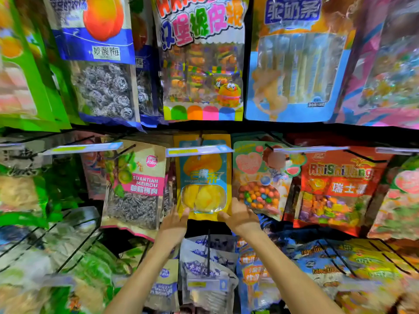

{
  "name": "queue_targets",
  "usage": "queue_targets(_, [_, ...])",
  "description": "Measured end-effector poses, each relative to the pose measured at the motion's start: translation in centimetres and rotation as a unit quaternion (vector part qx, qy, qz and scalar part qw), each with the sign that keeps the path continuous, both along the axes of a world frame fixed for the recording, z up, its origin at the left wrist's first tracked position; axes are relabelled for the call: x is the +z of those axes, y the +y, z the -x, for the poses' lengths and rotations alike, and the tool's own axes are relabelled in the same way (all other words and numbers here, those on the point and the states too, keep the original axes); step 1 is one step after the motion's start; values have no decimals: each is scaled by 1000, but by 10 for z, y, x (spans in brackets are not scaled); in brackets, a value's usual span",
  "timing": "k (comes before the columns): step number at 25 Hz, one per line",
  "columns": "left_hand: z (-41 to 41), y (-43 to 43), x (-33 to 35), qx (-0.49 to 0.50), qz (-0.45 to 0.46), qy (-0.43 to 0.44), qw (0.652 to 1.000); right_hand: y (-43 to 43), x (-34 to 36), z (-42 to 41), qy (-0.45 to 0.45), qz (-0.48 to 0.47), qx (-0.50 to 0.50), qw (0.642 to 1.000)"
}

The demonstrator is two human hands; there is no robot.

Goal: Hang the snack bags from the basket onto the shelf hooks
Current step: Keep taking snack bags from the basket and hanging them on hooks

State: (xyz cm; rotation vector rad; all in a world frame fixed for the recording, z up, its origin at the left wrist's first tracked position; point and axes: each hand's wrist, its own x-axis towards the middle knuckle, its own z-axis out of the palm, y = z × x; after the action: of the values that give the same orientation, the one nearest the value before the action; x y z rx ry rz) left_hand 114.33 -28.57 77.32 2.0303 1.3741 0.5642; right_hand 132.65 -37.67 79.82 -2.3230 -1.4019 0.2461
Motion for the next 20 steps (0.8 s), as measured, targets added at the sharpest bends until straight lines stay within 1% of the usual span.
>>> queue_targets(3, [7, -18, 5, -33, -45, 115, 992, -20, 6, -1, -61, 55, 26, 996])
queue_targets(5, [7, -33, 11, -54, -117, 155, 979, -34, 10, -1, -115, 83, 47, 989])
queue_targets(7, [6, -53, 22, -69, -180, 191, 963, -53, 15, -3, -161, 87, 64, 981])
queue_targets(9, [2, -69, 31, -72, -221, 226, 946, -71, 21, -8, -179, 75, 73, 978])
queue_targets(11, [-4, -86, 37, -70, -243, 262, 931, -91, 27, -15, -183, 82, 86, 976])
queue_targets(15, [-18, -113, 37, -70, -267, 297, 914, -127, 30, -34, -201, 77, 98, 972])
queue_targets(20, [-42, -149, 44, -55, -318, 309, 895, -172, 34, -52, -204, 54, 88, 974])
